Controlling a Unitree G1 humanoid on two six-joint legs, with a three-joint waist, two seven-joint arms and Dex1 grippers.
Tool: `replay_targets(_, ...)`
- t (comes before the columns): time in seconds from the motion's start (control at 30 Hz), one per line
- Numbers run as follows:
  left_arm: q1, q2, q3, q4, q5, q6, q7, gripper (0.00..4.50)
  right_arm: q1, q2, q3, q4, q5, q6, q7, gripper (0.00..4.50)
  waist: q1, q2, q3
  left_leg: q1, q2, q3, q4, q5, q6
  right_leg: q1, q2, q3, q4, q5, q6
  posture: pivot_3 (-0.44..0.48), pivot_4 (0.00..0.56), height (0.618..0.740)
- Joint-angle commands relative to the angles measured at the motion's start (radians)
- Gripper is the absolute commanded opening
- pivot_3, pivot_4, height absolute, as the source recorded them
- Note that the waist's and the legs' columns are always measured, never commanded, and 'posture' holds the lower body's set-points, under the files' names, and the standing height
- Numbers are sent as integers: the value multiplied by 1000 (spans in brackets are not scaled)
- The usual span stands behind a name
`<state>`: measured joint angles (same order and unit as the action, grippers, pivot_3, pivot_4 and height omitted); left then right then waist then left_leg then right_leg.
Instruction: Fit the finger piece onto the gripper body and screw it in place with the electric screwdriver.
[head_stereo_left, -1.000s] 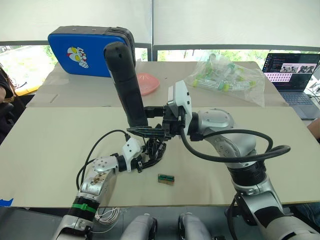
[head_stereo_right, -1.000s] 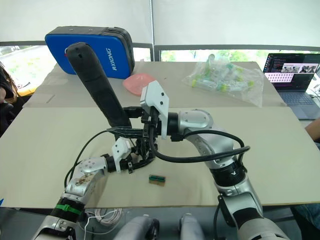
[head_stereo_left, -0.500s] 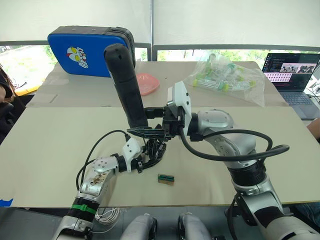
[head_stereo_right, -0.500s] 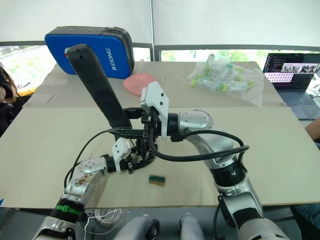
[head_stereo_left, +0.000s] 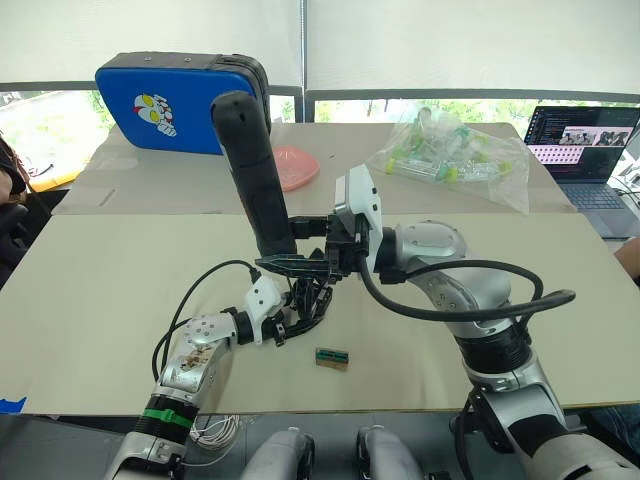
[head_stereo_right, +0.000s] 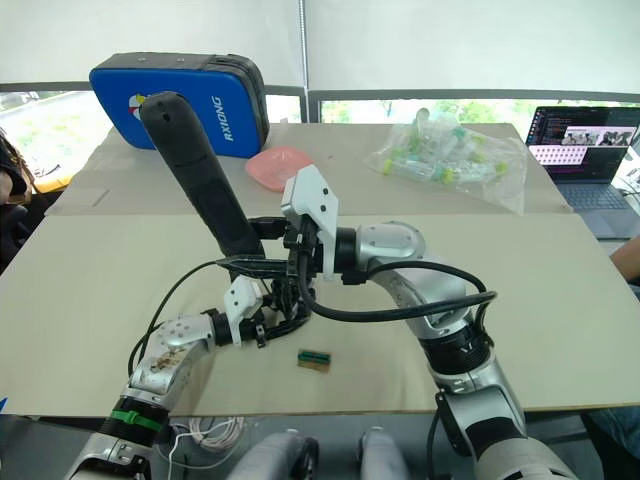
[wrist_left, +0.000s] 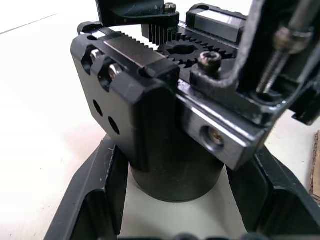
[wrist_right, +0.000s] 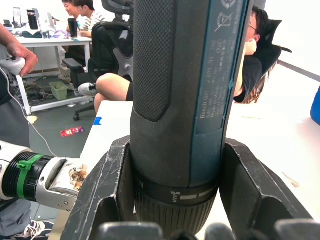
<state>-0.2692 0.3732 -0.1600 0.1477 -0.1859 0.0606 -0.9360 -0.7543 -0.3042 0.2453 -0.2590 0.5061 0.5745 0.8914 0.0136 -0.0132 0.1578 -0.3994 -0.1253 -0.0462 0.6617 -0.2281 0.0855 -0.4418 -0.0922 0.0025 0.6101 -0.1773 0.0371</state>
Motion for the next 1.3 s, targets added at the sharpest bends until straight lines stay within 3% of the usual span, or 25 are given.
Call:
replay_targets(0.03,30,3,-32,5,7,20,-16,2293,1,5,-25,-17,5,-27,-3,1958,0,0,0,0,0,0,0,0,0,0,0,0,0,0,0,0,150,740)
replay_targets(1.3,31,3,-35,16,17,8,-5,2293,27,29,-45,-22,34,-21,-23,1958,-1,0,0,0,0,0,0,0,0,0,0,0,0,0,0,0,150,740)
